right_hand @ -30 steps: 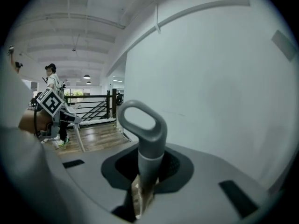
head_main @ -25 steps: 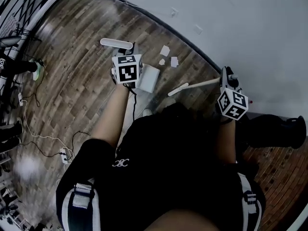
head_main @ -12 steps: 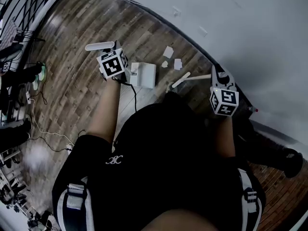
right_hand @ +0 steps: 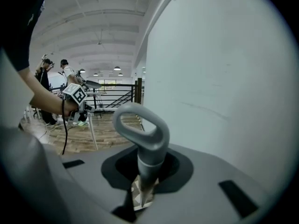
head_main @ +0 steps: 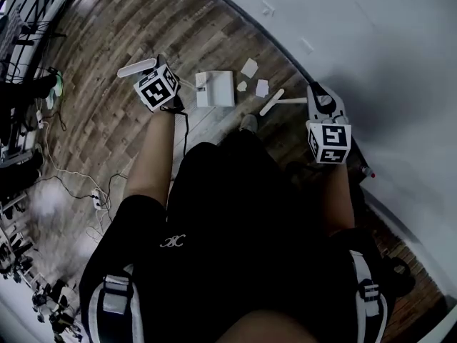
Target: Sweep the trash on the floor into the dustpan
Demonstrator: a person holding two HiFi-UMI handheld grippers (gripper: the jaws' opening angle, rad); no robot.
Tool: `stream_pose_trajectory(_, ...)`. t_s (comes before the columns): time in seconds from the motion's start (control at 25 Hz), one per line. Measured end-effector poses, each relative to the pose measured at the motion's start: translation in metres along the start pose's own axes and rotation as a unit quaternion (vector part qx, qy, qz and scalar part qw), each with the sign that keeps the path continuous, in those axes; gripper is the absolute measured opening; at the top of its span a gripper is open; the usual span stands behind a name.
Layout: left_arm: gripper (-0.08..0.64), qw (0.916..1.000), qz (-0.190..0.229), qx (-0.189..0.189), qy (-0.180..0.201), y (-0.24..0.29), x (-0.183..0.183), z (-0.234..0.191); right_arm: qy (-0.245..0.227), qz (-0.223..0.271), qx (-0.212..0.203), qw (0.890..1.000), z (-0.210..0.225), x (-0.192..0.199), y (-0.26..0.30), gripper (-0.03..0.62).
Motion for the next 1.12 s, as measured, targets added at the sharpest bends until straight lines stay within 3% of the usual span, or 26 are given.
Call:
stream_pose_trajectory(0.32, 0.095, 0.9990, -0.022, -0.026, -0.030, 0.034, 0.042, -0.008, -0.092, -0.033, -0.074, 0.992, -0.028, -0.025, 0.080, 0.057)
stream_pose_trajectory(0.44, 0.095, 0.9996, 0.006, -0.025, -0.015, 0.044, 0.058, -0.007, -0.123, -0.049, -0.114, 0.985, -0.058, -0.018, 0.112, 0.057)
stream_pose_trajectory(0.64, 0.097, 0.9995, 0.027, 0.000, -0.016, 0.050, 0.060, -0.004, -0.160, -0.051, -0.186, 0.968, -0.129, -0.018, 0.162, 0.057)
stream_pose_trajectory(0.88, 0.107, 0.9983, 0.037, 0.038, -0.024, 0.051, 0.067, -0.001, -0.193, -0.039, -0.278, 0.940, -0.238, -0.024, 0.191, 0.057)
stream_pose_trajectory(1.0, 0.112, 0.9970, 0.039, 0.061, -0.029, 0.051, 0.072, -0.004, -0.194, -0.035, -0.319, 0.927, -0.291, -0.024, 0.191, 0.057)
stream_pose_trajectory(1.12, 0.117, 0.9961, 0.041, 0.065, -0.043, 0.050, 0.074, -0.018, -0.178, -0.029, -0.344, 0.921, -0.327, -0.028, 0.184, 0.057)
Point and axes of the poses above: the fingertips, and each gripper's own axes: y forward along the fingers, z to its right, x out of its underside, the point moved 1 cm from there along -y, backward along the fingers, and after that the axes turned 11 degrees about y, right-handed, at the moved point
